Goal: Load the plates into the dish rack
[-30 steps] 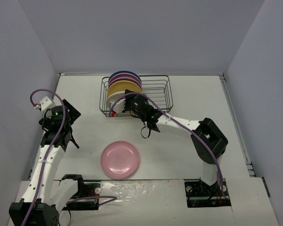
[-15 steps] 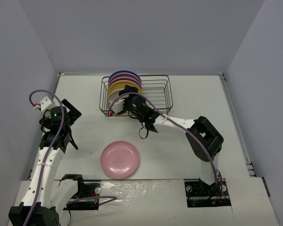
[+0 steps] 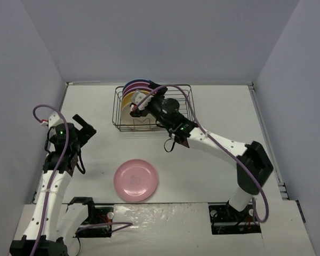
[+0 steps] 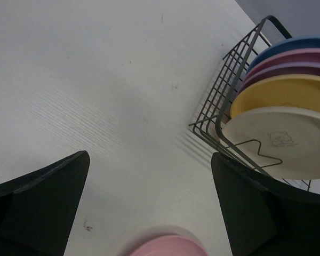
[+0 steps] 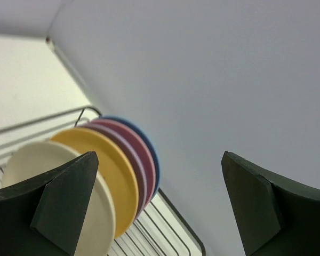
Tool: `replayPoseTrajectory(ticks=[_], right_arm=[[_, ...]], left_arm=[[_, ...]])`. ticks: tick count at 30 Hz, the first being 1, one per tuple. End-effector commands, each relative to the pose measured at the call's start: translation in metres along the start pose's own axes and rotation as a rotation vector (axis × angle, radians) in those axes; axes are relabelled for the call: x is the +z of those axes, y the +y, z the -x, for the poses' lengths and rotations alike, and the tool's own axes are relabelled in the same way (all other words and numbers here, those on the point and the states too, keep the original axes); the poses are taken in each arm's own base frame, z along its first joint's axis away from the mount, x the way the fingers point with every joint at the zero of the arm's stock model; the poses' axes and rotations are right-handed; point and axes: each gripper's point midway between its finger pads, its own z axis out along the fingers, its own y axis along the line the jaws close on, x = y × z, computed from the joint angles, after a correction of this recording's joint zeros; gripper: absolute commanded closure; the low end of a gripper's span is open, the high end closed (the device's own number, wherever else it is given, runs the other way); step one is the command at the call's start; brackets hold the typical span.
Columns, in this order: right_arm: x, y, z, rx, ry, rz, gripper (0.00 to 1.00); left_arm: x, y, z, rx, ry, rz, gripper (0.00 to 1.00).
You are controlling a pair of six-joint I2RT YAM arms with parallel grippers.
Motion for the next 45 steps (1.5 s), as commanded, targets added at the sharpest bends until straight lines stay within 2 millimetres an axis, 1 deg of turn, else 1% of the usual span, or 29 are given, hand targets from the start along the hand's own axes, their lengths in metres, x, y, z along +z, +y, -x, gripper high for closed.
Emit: replayPoseTrajectory(ticks=[1, 2, 5, 6, 8, 9, 10, 11, 13, 15, 17, 18, 19, 23, 25, 26, 30, 31, 33, 34, 35, 37, 39, 40, 41, 43, 45], right_arm=[[-0.054, -0.094, 0.079, 0.397, -0.225, -0.232, 0.0], [-0.062, -0.1, 0.077, 0.451, -0.219, -0.254, 0.0], [-0.079, -0.106, 0.064, 0.574, -0.176, -0.313, 0.0], [-0.088, -0.114, 0.063, 0.62, -0.177, -0.355, 0.0], [-0.099, -0.117, 0.051, 0.662, -0.17, -0.4, 0.0], [-0.104, -0.117, 0.045, 0.673, -0.164, -0.416, 0.0], [-0.108, -0.115, 0.035, 0.677, -0.14, -0.423, 0.0], [-0.112, -0.115, 0.028, 0.686, -0.12, -0.437, 0.0], [-0.123, -0.122, 0.025, 0.718, -0.113, -0.47, 0.0], [-0.13, -0.124, 0.021, 0.729, -0.111, -0.481, 0.0], [-0.136, -0.125, 0.016, 0.74, -0.112, -0.491, 0.0], [-0.138, -0.128, 0.015, 0.742, -0.113, -0.498, 0.0], [-0.144, -0.132, 0.014, 0.75, -0.116, -0.515, 0.0], [-0.152, -0.138, 0.01, 0.75, -0.115, -0.538, 0.0], [-0.156, -0.141, 0.007, 0.752, -0.111, -0.553, 0.0], [-0.157, -0.142, 0.006, 0.755, -0.11, -0.556, 0.0], [-0.162, -0.145, 0.004, 0.766, -0.111, -0.57, 0.0], [-0.164, -0.146, 0.002, 0.769, -0.109, -0.577, 0.0], [-0.167, -0.147, -0.002, 0.776, -0.102, -0.595, 0.0], [-0.168, -0.148, -0.003, 0.778, -0.102, -0.6, 0.0], [-0.171, -0.15, -0.006, 0.783, -0.101, -0.613, 0.0], [-0.174, -0.151, -0.009, 0.784, -0.096, -0.622, 0.0], [-0.176, -0.153, -0.013, 0.793, -0.094, -0.636, 0.0], [-0.177, -0.153, -0.015, 0.796, -0.09, -0.642, 0.0], [-0.178, -0.154, -0.017, 0.8, -0.087, -0.646, 0.0], [-0.181, -0.153, -0.02, 0.807, -0.08, -0.654, 0.0], [-0.187, -0.154, -0.024, 0.817, -0.077, -0.673, 0.0]], left_arm=[[-0.015, -0.013, -0.019, -0.064, 0.108, -0.084, 0.03], [-0.018, -0.011, -0.027, -0.063, 0.136, -0.085, 0.03], [-0.03, 0.0, -0.05, -0.06, 0.211, -0.08, 0.03], [-0.036, 0.004, -0.062, -0.06, 0.247, -0.091, 0.03], [-0.042, 0.011, -0.089, -0.072, 0.32, -0.112, 0.03], [-0.044, 0.011, -0.103, -0.082, 0.364, -0.14, 0.03], [-0.048, 0.014, -0.123, -0.082, 0.43, -0.165, 0.03], [-0.052, 0.017, -0.138, -0.082, 0.482, -0.171, 0.03], [-0.06, 0.029, -0.164, -0.082, 0.582, -0.145, 0.03], [-0.065, 0.03, -0.178, -0.078, 0.63, -0.145, 0.03], [-0.068, 0.031, -0.187, -0.066, 0.642, -0.142, 0.03], [-0.072, 0.033, -0.194, -0.036, 0.658, -0.137, 0.03], [-0.069, 0.042, -0.199, -0.016, 0.645, -0.082, 0.03], [-0.067, 0.05, -0.222, 0.041, 0.714, -0.038, 0.03], [-0.066, 0.054, -0.225, 0.066, 0.722, -0.015, 0.03], [-0.065, 0.056, -0.225, 0.079, 0.721, -0.001, 0.06], [-0.06, 0.064, -0.225, 0.123, 0.699, 0.045, 0.25], [-0.059, 0.065, -0.227, 0.129, 0.699, 0.048, 0.29], [-0.057, 0.068, -0.231, 0.141, 0.706, 0.055, 0.4], [-0.056, 0.068, -0.232, 0.148, 0.707, 0.055, 0.41], [-0.054, 0.067, -0.233, 0.16, 0.706, 0.051, 0.46], [-0.053, 0.065, -0.233, 0.174, 0.703, 0.046, 0.5], [-0.05, 0.063, -0.234, 0.202, 0.695, 0.045, 0.59], [-0.049, 0.062, -0.236, 0.215, 0.701, 0.044, 0.66], [-0.048, 0.061, -0.237, 0.234, 0.697, 0.046, 0.69], [-0.046, 0.06, -0.237, 0.275, 0.681, 0.051, 0.73], [-0.043, 0.058, -0.236, 0.318, 0.672, 0.047, 0.74]])
